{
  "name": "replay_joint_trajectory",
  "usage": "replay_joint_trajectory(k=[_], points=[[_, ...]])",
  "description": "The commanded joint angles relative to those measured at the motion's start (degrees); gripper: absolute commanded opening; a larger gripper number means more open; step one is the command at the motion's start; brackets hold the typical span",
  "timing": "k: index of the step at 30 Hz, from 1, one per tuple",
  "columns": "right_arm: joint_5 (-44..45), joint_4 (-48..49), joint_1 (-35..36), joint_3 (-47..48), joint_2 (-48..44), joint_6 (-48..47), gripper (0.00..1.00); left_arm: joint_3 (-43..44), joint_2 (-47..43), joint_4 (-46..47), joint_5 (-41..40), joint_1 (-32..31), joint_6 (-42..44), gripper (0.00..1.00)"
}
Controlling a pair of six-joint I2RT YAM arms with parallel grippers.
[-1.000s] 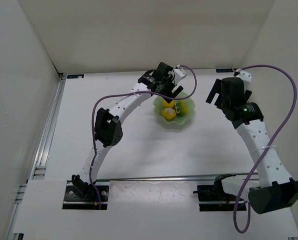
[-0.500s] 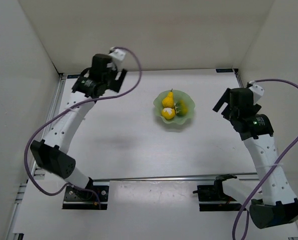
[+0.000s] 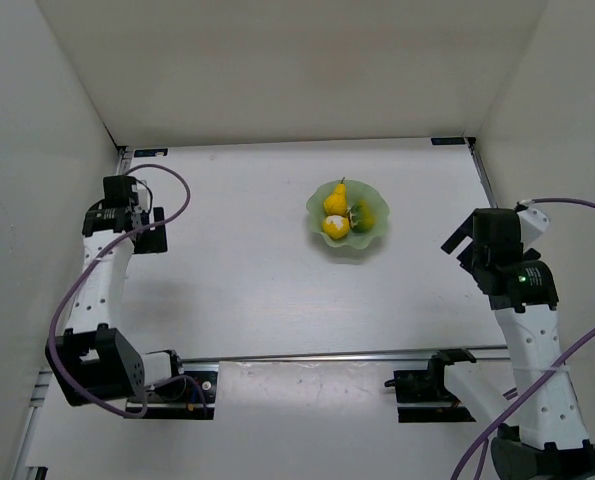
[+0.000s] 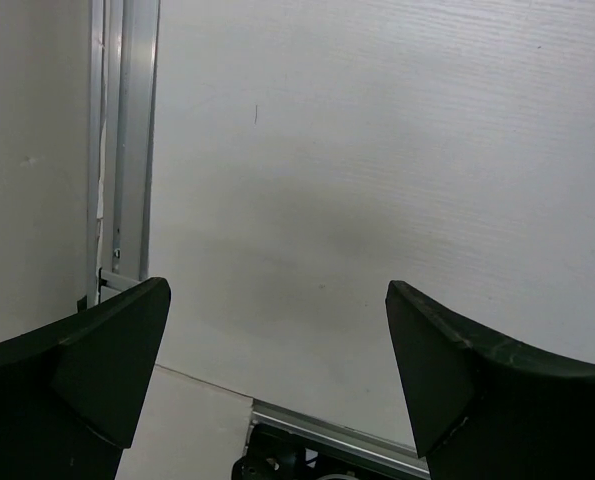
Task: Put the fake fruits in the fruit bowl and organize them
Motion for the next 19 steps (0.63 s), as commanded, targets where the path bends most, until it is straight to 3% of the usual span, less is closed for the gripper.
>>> replay_joint_trajectory(k=[1, 13, 19], points=[[-0.2, -0.3, -0.1, 0.3, 0.0, 1.0, 1.00, -1.5, -2.9, -0.8, 2.2, 1.5, -2.2, 1.00], [1.9, -2.1, -0.1, -2.5, -3.8, 2.3, 1.00, -4.6, -7.6, -0.8, -1.3, 1.5, -0.9, 1.00], [-0.7, -1.1, -0.1, -4.5, -4.4, 2.3, 1.00, -4.6, -10.3, -0.8, 3.6, 2.0, -0.4, 1.00]])
